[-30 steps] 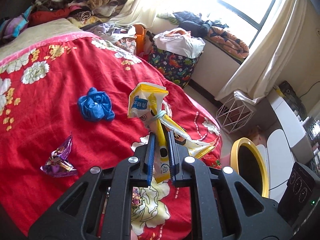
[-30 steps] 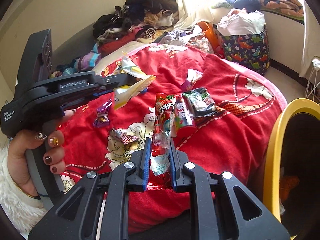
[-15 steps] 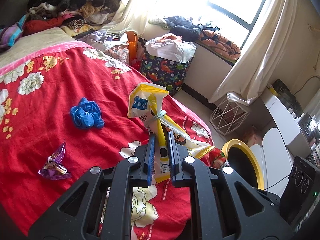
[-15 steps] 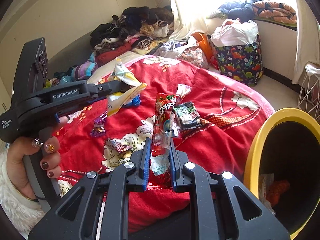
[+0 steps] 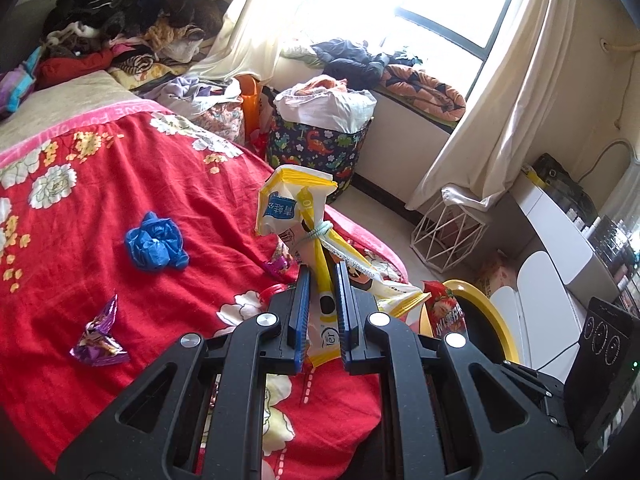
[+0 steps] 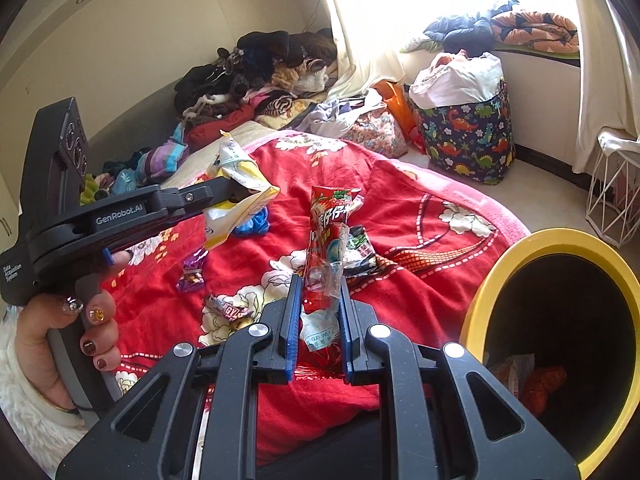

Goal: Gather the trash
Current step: 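Carry the yellow wrapper and red packet with both grippers over the bin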

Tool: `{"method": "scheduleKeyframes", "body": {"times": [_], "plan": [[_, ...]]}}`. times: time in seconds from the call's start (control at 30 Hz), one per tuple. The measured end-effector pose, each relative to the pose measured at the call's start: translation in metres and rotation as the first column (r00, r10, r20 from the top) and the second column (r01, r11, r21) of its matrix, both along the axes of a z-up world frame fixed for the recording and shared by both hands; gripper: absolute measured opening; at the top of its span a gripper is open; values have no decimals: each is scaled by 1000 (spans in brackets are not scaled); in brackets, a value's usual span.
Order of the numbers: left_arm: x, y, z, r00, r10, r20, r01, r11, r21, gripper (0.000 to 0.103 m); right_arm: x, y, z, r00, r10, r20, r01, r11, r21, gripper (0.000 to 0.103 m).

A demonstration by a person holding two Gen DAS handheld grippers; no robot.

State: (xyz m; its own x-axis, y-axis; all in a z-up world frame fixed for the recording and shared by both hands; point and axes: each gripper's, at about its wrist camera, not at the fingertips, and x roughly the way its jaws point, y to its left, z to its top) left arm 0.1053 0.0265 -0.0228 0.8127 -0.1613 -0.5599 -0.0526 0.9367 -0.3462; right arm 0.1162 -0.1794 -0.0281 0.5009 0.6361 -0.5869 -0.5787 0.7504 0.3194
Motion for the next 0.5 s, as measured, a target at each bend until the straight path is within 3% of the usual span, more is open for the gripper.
{"method": "scheduleKeyframes", "body": {"times": [0.5], "plan": [[5, -24, 6, 998, -60, 16, 60, 998, -3, 8, 7, -33, 8, 997, -82, 2, 81, 996, 39, 16]]}}
